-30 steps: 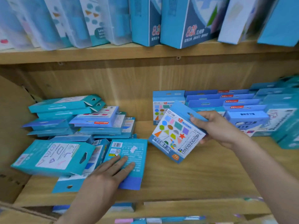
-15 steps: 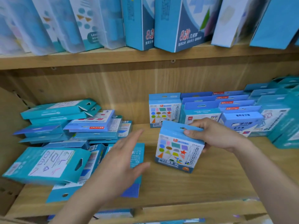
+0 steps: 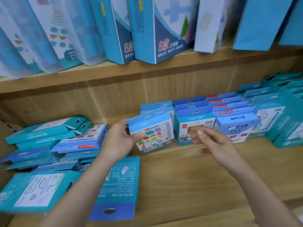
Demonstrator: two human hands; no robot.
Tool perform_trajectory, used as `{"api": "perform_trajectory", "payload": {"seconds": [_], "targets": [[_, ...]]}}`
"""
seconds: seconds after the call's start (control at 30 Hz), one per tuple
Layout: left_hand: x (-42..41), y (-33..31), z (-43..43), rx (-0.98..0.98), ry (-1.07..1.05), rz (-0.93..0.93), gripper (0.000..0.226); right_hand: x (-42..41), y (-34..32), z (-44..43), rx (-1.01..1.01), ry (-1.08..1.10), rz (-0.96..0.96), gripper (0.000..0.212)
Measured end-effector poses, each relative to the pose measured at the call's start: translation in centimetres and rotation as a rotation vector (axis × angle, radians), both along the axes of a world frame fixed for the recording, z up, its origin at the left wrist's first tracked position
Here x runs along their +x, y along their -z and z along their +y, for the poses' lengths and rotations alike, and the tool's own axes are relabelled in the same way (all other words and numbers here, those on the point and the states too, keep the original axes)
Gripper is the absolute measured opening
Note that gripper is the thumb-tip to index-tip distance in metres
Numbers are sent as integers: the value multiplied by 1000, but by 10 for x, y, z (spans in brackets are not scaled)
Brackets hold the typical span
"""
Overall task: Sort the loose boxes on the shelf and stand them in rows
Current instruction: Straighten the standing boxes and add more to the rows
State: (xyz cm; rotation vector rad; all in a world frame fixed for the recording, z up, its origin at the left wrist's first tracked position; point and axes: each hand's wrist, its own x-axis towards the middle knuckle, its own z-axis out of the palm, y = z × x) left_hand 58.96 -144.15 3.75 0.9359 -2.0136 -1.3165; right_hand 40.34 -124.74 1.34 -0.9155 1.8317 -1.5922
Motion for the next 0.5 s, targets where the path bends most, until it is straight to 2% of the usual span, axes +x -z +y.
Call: {"api": "perform_trajectory", "payload": {"seconds": [0.07,0.13,0.27,0.37,0.5], "targets": [[-8,5,-15,-67,-7,-113,33,0,10,-3,-24,59,114,24],[-17,14,-20,-100,-27,-189,30,0,17,-7,-11,125,324,35],[-35,24,-23,-122,-86,-119,34,5,18,-12,69,159,665,53],[-44,28,-24,-215,-150,-80,44,6,19,-17,168,168,854,62],[-51,31,-17,-278,-139,-47,78,7,19,-23,342,82,919,68]]}}
